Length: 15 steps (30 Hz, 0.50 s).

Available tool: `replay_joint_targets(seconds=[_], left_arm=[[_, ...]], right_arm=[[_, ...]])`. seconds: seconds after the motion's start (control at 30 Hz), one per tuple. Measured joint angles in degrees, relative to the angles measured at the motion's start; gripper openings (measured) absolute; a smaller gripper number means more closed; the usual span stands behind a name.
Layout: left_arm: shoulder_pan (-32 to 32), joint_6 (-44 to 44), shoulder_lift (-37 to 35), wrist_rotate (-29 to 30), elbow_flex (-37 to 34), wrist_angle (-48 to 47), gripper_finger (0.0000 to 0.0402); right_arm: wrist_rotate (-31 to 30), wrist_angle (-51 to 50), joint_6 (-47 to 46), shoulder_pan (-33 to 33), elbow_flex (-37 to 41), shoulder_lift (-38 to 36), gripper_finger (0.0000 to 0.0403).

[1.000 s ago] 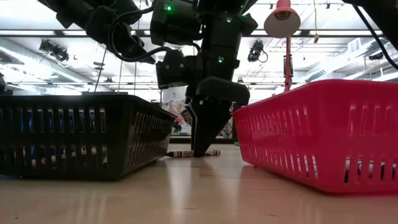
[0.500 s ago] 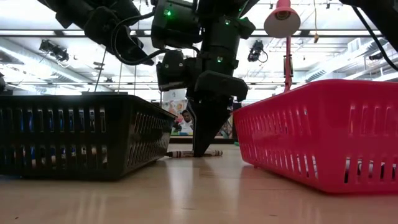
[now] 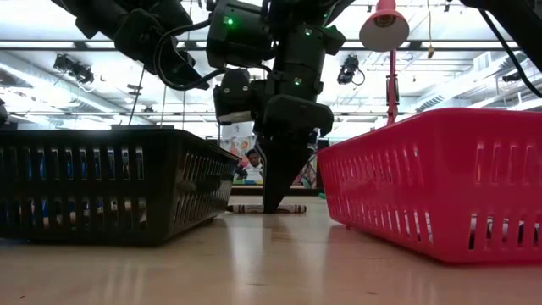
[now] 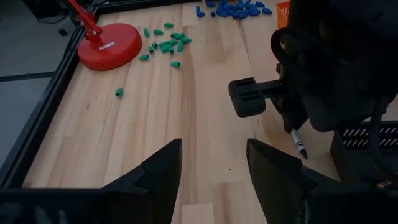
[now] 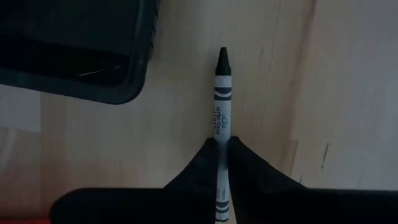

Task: Sort crayons
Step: Put the black crayon into the red basket

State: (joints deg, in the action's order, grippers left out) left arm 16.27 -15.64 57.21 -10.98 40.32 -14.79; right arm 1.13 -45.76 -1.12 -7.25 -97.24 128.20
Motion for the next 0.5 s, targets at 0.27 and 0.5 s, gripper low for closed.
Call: replay_joint_targets(seconds=[0.27, 0.5], left_arm=[[0.00, -0.02, 0.00, 0.00, 0.00, -0.02, 0.0192], [0.00, -0.03, 0.00, 0.00, 0.00, -0.04, 0.0192]], right_arm=[[0.02, -3.31, 0.06, 0.12, -2.22, 0.23, 0.0028], [-0.05, -9.04, -0.10, 0.15, -6.91, 0.22, 0.0028]])
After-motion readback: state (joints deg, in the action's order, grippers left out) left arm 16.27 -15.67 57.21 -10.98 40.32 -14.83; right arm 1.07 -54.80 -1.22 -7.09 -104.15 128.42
